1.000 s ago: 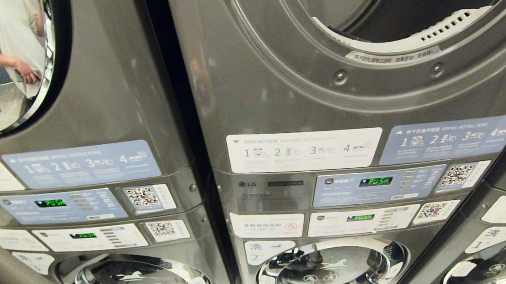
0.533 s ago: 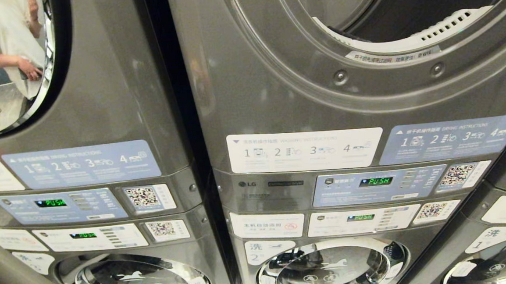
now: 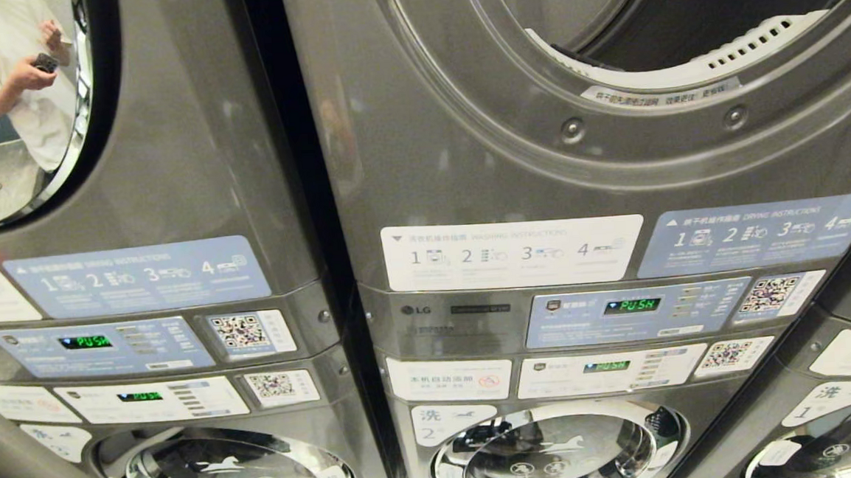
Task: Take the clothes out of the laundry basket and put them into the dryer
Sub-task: Open the dryer
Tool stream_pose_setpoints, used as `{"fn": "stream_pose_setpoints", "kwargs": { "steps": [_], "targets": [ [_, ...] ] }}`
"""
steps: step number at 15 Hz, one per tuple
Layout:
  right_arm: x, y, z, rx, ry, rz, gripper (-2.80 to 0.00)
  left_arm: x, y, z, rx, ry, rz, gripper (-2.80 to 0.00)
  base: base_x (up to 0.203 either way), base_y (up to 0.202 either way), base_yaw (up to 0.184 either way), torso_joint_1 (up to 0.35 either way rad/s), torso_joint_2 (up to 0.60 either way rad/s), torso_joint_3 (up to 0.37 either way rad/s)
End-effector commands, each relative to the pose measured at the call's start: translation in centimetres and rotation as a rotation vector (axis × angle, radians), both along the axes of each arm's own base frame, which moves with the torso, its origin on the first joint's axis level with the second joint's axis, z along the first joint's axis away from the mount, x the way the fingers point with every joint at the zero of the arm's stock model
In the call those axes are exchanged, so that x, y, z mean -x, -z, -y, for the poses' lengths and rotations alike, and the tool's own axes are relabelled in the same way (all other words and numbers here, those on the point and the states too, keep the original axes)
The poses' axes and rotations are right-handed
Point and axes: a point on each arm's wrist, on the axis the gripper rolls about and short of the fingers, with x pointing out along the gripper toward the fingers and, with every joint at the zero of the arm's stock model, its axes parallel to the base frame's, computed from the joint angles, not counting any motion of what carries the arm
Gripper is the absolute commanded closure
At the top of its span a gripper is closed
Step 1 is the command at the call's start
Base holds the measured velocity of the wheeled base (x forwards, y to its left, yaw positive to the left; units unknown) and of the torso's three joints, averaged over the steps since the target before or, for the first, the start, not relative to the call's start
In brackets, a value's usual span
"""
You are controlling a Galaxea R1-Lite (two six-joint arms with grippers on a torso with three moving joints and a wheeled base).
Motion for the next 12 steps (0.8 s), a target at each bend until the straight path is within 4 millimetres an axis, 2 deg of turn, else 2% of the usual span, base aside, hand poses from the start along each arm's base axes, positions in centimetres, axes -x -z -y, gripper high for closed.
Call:
{"fn": "stream_pose_setpoints", "kwargs": {
  "steps": [1,7,10,12],
  "targets": [
    [0.01,0.0,0.0,0.001,0.0,0.001,0.0,0.02,0.01,0.0,0.001,0.001,0.002,0.0,0.0,0.0,0.0,0.0,0.0,0.0],
    [0.01,-0.01,0.0,0.001,0.0,0.002,0.0,0.01,0.01,0.0,-0.004,0.002,0.001,0.0,0.0,0.0,0.0,0.0,0.0,0.0],
    [0.01,0.0,0.0,0.001,0.0,0.001,0.0,-0.11,0.15,0.04,-0.113,0.02,0.013,0.0,0.0,0.0,0.0,0.0,0.0,0.0],
    [0.01,-0.01,0.0,0.002,-0.002,0.002,0.0,-0.11,0.14,0.08,-0.126,0.037,0.015,0.0,0.0,0.0,0.0,0.0,0.0,0.0]
  ]
}}
